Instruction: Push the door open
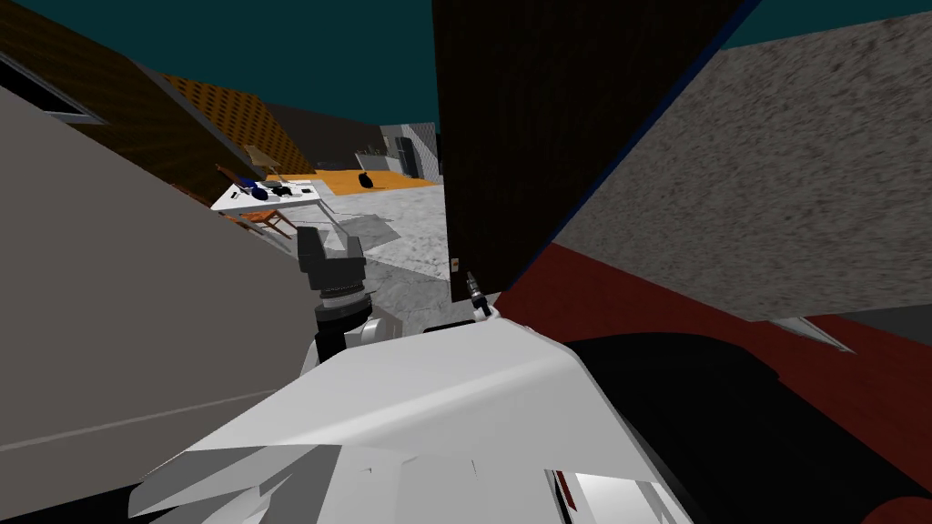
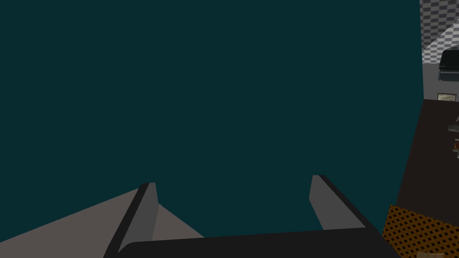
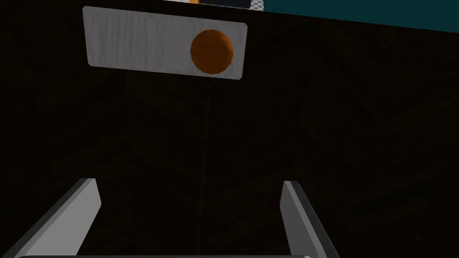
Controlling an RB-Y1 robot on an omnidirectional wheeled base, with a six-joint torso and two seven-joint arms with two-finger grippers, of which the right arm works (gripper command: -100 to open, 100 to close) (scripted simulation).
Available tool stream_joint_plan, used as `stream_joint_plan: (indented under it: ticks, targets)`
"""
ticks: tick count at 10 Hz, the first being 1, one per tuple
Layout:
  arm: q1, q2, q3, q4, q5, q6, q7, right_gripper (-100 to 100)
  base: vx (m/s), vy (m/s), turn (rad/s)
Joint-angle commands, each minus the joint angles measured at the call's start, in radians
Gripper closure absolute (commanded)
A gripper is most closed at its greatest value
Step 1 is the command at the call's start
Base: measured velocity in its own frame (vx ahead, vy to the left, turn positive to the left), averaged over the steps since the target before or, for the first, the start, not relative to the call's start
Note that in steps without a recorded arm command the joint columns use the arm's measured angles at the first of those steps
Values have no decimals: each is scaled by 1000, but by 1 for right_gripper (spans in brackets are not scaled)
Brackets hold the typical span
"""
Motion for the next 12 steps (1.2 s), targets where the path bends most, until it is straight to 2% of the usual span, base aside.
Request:
stream_joint_plan:
  ticks: [1, 2, 3, 4, 5, 6, 7, 10, 12]
  targets:
    - [-1, 36, -2, 0, -2, 5, 16, -100, -256, 43, -83]
    - [-1, 36, -2, 0, -2, 5, 16, -100, -182, 28, -41]
    - [0, 65, -3, -2, -3, 9, 24, -100, -143, 14, -56]
    - [0, 80, -3, -3, -4, 11, 27, -100, -118, -3, -45]
    - [0, 70, -3, 1, -4, 8, 25, -100, -47, -2, -5]
    - [0, 46, -6, 2, -5, 4, 29, -100, 114, 1, 33]
    - [0, 38, -8, 3, -5, 3, 30, -100, 206, 18, 30]
    - [-2, 23, -13, 7, -7, -2, 34, -100, 194, 48, 20]
    - [-3, 24, -17, 9, -9, -5, 37, -100, 203, 46, 25]
